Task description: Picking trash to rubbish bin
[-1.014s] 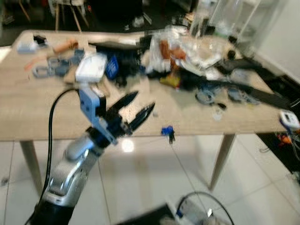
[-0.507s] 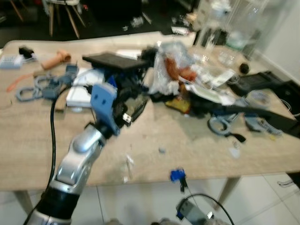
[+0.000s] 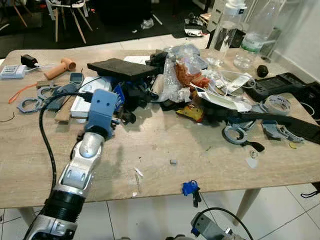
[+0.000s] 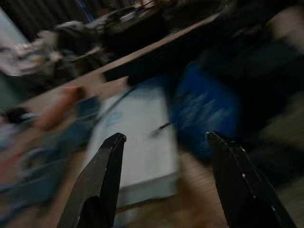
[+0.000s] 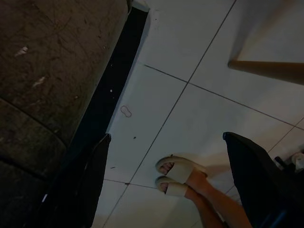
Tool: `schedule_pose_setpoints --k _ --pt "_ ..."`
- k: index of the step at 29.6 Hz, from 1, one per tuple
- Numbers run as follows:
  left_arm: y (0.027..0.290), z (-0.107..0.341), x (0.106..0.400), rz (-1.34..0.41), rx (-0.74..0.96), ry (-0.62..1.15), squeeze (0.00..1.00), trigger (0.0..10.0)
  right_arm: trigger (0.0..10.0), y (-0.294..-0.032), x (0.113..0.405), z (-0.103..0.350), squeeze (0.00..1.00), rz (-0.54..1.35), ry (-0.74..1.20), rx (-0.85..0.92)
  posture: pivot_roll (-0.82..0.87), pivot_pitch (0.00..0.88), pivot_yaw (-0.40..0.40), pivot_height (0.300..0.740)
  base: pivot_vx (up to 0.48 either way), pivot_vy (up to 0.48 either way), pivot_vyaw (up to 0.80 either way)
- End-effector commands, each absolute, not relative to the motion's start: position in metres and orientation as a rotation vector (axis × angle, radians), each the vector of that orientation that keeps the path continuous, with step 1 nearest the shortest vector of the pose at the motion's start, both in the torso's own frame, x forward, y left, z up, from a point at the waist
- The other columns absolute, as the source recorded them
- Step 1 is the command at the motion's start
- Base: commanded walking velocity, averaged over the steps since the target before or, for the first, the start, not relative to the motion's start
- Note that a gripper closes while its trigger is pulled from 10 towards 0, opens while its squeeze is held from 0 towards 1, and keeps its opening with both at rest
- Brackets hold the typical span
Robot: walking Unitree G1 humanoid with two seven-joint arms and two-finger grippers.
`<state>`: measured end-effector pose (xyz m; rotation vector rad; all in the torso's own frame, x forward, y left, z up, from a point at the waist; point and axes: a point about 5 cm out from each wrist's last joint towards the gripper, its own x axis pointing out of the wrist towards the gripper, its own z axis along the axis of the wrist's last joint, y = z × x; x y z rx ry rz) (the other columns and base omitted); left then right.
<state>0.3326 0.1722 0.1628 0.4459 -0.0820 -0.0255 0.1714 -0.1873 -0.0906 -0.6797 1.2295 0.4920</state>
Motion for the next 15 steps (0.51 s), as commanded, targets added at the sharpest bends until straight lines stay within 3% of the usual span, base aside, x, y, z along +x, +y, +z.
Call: schedule_pose_setpoints --k 1,9,12,15 --pt "0.179 0.158 0.333 0.002 0.513 -0.057 0.00 10.0 10.0 -0.175 0.161 -0.096 0.00 0.529 1.249 -0.630 0.05 0.122 -0.010 0.740 0.000 0.000 0.00" --pt "0.194 0.169 0.340 0.015 0.746 -0.123 0.00 10.0 10.0 -0.175 0.160 -0.097 0.00 0.529 1.253 -0.628 0.05 0.130 -0.007 0.740 0.000 0.000 0.00" --pt "0.197 0.180 0.348 -0.080 0.957 -0.174 0.00 10.0 10.0 -0.174 0.158 -0.098 0.00 0.531 1.257 -0.626 0.04 0.139 -0.002 0.740 0.000 0.000 0.00" --pt "0.199 0.186 0.351 -0.145 1.024 -0.189 0.00 10.0 10.0 -0.174 0.156 -0.098 0.00 0.529 1.262 -0.622 0.04 0.152 0.007 0.740 0.000 0.000 0.00"
